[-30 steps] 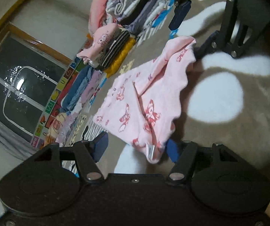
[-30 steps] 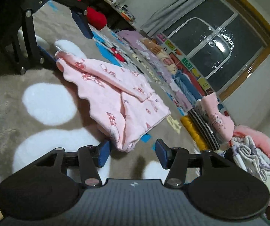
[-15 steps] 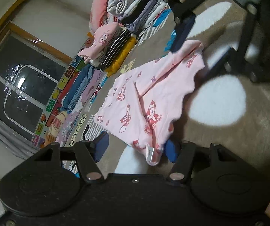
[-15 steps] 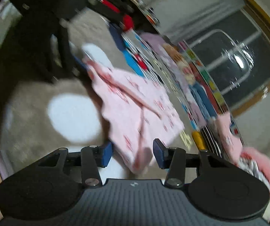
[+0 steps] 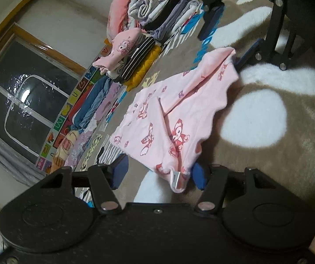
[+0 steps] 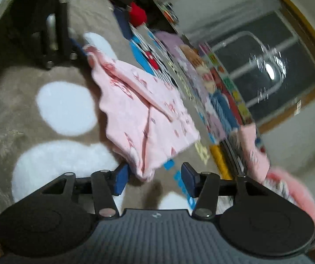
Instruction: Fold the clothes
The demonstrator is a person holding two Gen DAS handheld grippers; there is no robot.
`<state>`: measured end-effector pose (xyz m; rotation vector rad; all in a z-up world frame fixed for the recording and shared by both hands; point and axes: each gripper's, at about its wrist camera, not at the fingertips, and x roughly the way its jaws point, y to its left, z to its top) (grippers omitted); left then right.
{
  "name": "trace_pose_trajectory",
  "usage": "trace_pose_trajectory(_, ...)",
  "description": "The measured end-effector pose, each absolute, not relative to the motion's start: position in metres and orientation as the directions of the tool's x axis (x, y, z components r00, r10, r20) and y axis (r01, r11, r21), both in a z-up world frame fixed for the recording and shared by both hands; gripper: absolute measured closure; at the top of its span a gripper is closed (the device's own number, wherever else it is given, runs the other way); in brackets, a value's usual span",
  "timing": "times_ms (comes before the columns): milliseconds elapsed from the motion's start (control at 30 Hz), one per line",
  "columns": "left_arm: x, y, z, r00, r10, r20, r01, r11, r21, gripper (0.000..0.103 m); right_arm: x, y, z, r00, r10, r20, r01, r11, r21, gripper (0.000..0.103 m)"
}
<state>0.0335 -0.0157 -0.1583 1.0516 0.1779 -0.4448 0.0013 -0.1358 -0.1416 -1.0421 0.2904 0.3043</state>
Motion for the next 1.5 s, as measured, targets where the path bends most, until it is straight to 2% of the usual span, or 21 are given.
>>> trace_pose_trajectory(100,0.031,-0.017,-0.159,0.893,-0.279,-0.352,0.442,0.409,0.798,0.058,-0.005,-0.136,-0.145,0.929,0.134,-0.345,-0.368,0.438,-0.820,0.054)
trace_pose_trajectory(133,0.031,-0.018,-0.159,0.892,-0.282,-0.353,0.444,0.407,0.798,0.067,-0.006,-0.136,-0.146,0.925,0.146,-0.350,-0.378,0.433,-0.818,0.058)
trace_pose_trajectory(167,0.031,-0.018,-0.159,0.892,-0.283,-0.352,0.444,0.410,0.797,0.071,-0.007,-0.137,-0.146,0.917,0.161,-0.366,-0.399,0.430,-0.810,0.068)
trace_pose_trajectory(200,0.031,-0.019,-0.160,0.893,-0.282,-0.351,0.443,0.412,0.796,0.079,-0.007,-0.137,-0.146,0.907,0.175,-0.382,-0.420,0.427,-0.801,0.078)
trace_pose_trajectory(233,0.031,-0.020,-0.160,0.896,-0.278,-0.347,0.438,0.414,0.798,0.087,-0.005,-0.137,-0.147,0.897,0.188,-0.400,-0.441,0.424,-0.791,0.080)
trace_pose_trajectory(333,0.030,-0.022,-0.159,0.894,-0.278,-0.352,0.442,0.412,0.797,0.094,-0.001,-0.139,-0.142,0.877,0.215,-0.429,-0.479,0.440,-0.760,0.083)
trace_pose_trajectory(567,0.013,-0.019,-0.145,0.892,-0.289,-0.348,0.440,0.379,0.814,0.095,-0.014,-0.143,-0.118,0.871,0.243,-0.427,-0.489,0.509,-0.708,0.084)
trace_pose_trajectory(800,-0.013,-0.010,-0.111,0.834,-0.334,-0.439,0.539,0.327,0.776,0.095,-0.048,-0.155,-0.087,0.857,0.288,-0.428,-0.511,0.580,-0.634,0.084)
trace_pose_trajectory(1000,-0.017,0.004,-0.074,0.779,-0.416,-0.470,0.619,0.389,0.682,0.095,-0.055,-0.173,-0.043,0.828,0.361,-0.429,-0.554,0.644,-0.528,0.084)
trace_pose_trajectory(1233,0.040,0.022,-0.044,0.711,-0.531,-0.460,0.703,0.526,0.479,0.095,-0.008,-0.210,-0.008,0.762,0.481,-0.433,-0.624,0.725,-0.293,0.084)
trace_pose_trajectory(1367,0.083,0.038,-0.034,0.646,-0.635,-0.423,0.758,0.597,0.262,0.095,0.031,-0.227,-0.001,0.731,0.535,-0.425,-0.644,0.747,-0.166,0.083)
trace_pose_trajectory(1500,0.128,0.051,-0.043,0.568,-0.726,-0.389,0.790,0.613,0.011,0.095,0.081,-0.254,-0.007,0.685,0.614,-0.393,-0.639,0.765,0.080,0.083)
